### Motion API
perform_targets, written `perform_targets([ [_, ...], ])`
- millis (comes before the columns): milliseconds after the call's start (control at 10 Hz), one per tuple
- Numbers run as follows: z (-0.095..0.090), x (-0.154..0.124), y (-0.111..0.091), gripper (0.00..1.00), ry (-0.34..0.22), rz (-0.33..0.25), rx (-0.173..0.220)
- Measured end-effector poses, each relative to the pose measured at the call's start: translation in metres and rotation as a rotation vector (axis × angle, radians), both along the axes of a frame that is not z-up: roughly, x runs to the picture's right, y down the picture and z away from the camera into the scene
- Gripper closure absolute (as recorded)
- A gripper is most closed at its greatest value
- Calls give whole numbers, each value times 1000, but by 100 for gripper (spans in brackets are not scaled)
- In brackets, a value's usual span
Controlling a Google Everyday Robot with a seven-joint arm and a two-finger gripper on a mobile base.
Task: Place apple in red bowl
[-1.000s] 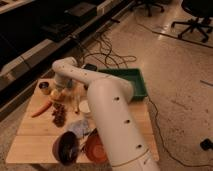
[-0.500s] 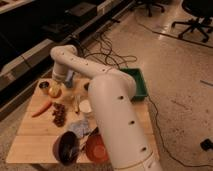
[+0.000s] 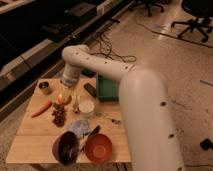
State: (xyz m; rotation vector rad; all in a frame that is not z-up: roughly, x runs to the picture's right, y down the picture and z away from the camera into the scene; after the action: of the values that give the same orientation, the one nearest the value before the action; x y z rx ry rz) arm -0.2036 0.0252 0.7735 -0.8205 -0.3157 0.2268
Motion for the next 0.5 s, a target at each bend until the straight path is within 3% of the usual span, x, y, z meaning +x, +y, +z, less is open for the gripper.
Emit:
perform_targets([
  [200, -38, 12, 2, 100, 4, 2, 33],
  [500, -52, 17, 4, 100, 6, 2, 46],
])
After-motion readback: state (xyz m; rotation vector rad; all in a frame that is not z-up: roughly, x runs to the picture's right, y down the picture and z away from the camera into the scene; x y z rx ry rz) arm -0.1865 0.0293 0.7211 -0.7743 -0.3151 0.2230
